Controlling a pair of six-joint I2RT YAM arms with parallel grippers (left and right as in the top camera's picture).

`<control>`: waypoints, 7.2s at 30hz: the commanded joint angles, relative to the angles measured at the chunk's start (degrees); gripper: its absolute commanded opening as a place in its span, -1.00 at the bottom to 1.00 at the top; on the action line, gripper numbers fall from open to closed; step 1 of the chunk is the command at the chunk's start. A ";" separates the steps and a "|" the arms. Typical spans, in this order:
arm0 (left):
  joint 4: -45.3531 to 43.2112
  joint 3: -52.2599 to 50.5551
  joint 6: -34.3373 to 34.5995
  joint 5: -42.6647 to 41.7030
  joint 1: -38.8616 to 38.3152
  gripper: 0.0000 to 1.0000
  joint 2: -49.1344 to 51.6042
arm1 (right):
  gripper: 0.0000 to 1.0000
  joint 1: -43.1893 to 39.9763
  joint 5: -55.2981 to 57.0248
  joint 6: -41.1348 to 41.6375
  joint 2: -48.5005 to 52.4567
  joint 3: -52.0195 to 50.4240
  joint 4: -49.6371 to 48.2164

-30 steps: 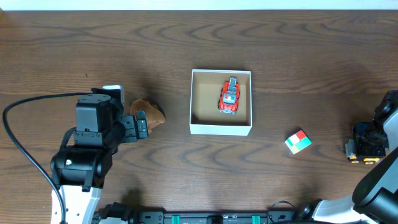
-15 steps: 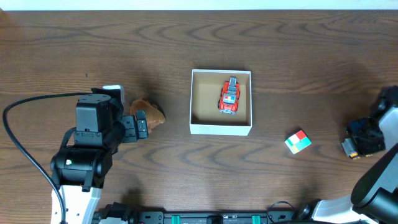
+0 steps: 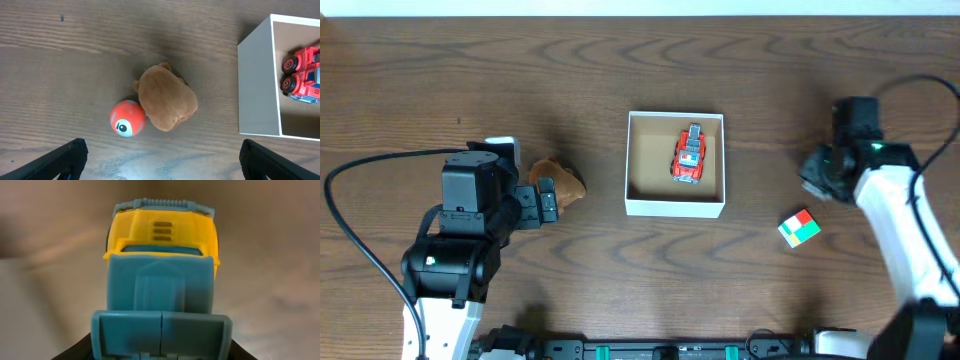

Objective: Pack container
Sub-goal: 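Carry the yellow dump truck into the box beside the fire truck, then lower the dump truck into the box and open the right gripper, then withdraw the right gripper and move the left gripper to the ball, then grasp the orange-blue ball with the left gripper and lift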

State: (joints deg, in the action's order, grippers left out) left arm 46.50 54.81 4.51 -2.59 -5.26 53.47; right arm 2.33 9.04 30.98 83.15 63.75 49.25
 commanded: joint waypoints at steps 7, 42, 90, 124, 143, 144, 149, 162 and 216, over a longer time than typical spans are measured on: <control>0.17 0.94 0.55 0.04 0.09 0.96 0.02 | -0.97 22.62 1.07 -3.17 -3.04 16.06 1.79; 0.79 0.92 0.57 0.04 0.11 0.96 0.02 | -0.93 37.00 0.13 13.00 30.05 26.58 -1.57; 0.98 0.92 0.55 0.04 0.11 0.96 0.02 | 0.18 31.91 -1.99 13.51 31.61 26.58 -0.39; 1.16 0.92 0.55 0.04 0.11 0.96 0.02 | 0.17 31.19 6.16 4.81 29.92 28.72 -0.96; 7.45 2.01 5.92 3.48 3.54 0.96 4.07 | 0.71 -0.02 -1.97 7.45 4.28 34.58 32.09; 7.98 2.45 5.90 3.37 4.74 0.96 5.40 | 0.71 -2.47 -3.58 5.40 4.07 34.51 33.00; 8.33 3.30 3.54 3.32 10.47 0.96 13.44 | 0.71 -9.77 -6.73 -0.83 4.07 32.68 34.56; 0.76 3.30 4.83 3.06 13.11 0.96 31.78 | 0.71 -10.67 -6.73 -3.10 4.07 26.71 32.09; -6.27 3.30 5.90 1.07 13.11 -0.71 43.25 | 0.69 -10.51 -7.39 -3.45 4.07 24.96 31.30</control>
State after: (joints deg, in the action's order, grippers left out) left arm 40.05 57.32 10.50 -2.15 7.66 97.41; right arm -8.19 1.87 28.16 87.24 89.08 80.68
